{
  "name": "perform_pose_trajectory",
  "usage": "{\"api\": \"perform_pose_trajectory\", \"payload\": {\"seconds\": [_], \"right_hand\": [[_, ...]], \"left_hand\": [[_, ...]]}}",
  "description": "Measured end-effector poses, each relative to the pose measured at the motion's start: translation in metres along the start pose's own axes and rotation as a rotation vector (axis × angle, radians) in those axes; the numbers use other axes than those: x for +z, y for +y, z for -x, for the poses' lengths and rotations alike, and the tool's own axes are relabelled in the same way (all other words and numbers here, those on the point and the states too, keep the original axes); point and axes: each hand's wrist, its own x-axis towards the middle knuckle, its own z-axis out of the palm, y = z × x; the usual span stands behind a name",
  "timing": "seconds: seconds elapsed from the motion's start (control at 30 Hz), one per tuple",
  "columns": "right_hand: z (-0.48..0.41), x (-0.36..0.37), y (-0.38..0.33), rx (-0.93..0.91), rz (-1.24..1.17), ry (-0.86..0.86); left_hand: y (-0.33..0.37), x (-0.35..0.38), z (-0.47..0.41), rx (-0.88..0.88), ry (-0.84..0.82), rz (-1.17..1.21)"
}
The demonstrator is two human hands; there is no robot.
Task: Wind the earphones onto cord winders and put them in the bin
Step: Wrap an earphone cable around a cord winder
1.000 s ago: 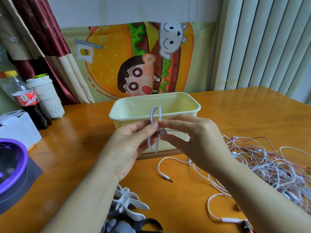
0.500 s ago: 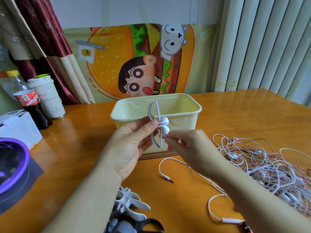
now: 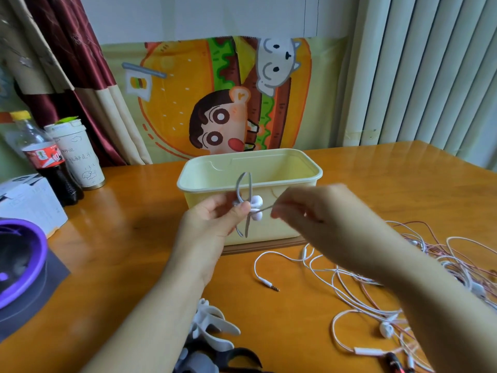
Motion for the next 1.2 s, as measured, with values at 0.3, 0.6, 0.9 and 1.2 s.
{"api": "perform_pose_trajectory", "payload": {"seconds": [0.3,0.6,0.9,1.2], "right_hand": [[-0.007,-0.009,0.014,0.029,-0.134,0.296],[-0.01,0.006,0.032,0.195,-0.379,0.175],[-0.002,0.048,0.011,0.056,-0.189,-0.135],[0.003,0.02,-0.002,0.002,0.174,-0.233]], "left_hand": [[0.005,0.018,0.012,0.044,-0.144,-0.22],[0.016,0.017,0.013,-0.023,-0.374,0.195],[0.015,0.0,-0.001,-0.156,-0.069,0.462],[0.007,0.004,0.001,-0.111,-0.023,0.299]]}}
